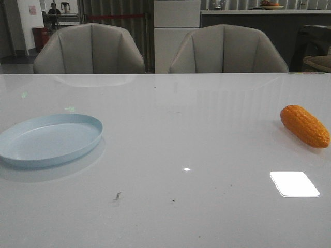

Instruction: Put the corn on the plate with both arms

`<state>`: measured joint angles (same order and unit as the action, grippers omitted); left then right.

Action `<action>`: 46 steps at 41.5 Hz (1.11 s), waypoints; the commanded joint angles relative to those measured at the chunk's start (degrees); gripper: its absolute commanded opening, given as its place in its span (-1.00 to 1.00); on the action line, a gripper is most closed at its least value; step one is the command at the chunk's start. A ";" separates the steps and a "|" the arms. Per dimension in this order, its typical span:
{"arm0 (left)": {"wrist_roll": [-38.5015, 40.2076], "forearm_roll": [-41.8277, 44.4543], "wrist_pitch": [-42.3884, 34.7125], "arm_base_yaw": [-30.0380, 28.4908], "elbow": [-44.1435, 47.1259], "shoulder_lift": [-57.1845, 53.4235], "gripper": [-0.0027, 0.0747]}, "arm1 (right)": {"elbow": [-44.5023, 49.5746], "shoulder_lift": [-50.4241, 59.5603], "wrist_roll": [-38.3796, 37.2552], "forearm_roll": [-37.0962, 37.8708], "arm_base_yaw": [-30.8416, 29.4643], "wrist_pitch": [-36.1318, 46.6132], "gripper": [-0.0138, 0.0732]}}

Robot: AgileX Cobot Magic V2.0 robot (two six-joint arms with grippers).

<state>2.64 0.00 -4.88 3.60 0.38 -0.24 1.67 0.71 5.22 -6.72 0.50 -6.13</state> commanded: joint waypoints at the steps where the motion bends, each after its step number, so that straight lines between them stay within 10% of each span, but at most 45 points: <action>1: 0.28 0.00 -10.61 -0.08 2.01 0.12 -0.68 | -1.26 1.22 0.47 -0.12 -0.16 8.76 -0.55; 8: 0.28 0.00 -11.93 -0.08 -1.03 0.12 -0.68 | -3.43 1.22 -0.85 -0.24 -0.16 17.40 -0.55; 20: 0.28 7.87 -5.74 -0.08 -17.42 3.66 -0.68 | -23.50 -4.10 -0.85 -0.18 -0.16 6.46 -0.55; 46: 0.28 10.58 -5.27 -0.08 -40.35 44.12 -0.68 | -42.54 -43.38 -0.80 -0.18 -0.16 7.69 -0.55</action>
<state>2.64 11.07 -6.84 3.60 -37.76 40.23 -38.60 -38.96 4.51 -6.82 0.50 -3.73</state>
